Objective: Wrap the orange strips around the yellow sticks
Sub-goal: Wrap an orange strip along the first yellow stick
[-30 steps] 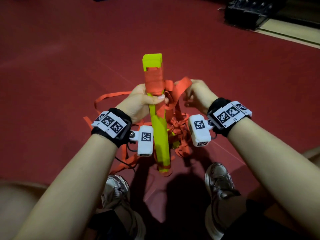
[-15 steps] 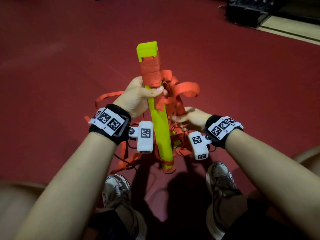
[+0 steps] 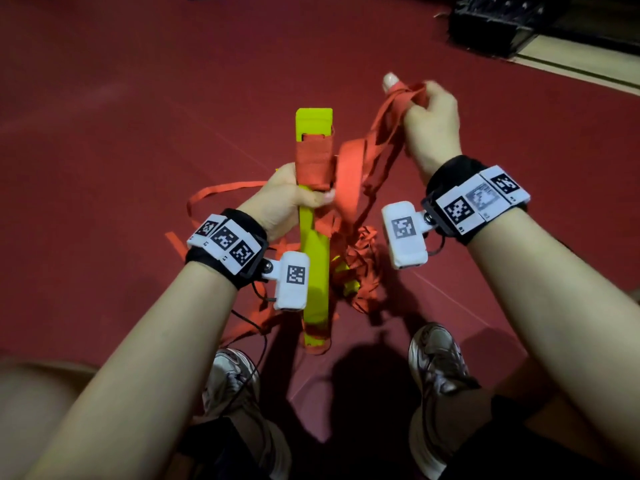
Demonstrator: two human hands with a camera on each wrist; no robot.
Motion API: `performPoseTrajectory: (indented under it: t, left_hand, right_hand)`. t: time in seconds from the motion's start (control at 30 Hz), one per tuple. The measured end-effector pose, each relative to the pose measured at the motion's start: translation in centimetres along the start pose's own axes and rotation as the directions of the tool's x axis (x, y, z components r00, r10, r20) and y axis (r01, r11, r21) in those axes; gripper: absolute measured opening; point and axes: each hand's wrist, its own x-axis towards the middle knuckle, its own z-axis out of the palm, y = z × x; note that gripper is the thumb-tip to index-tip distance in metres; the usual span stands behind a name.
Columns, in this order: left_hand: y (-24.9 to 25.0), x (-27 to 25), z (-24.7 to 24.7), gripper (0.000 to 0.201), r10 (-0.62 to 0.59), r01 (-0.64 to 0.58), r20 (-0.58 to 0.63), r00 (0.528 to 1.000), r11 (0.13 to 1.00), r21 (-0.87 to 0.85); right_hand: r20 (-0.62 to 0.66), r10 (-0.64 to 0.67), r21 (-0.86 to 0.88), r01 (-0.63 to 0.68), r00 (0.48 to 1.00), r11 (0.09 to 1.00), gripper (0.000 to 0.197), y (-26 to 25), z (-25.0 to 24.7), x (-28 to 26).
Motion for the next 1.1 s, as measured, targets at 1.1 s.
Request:
performPoseTrajectory:
  t: [1.1]
  left_hand:
    - [0.3,-0.7,-0.5,0.028,-0.021,0.015,-0.078,0.997,0.997,-0.075]
  right_hand:
    - [0.641,0.491,-0.504,-0.159,0.59,0.849,0.024,10.6,0.2,-4.7]
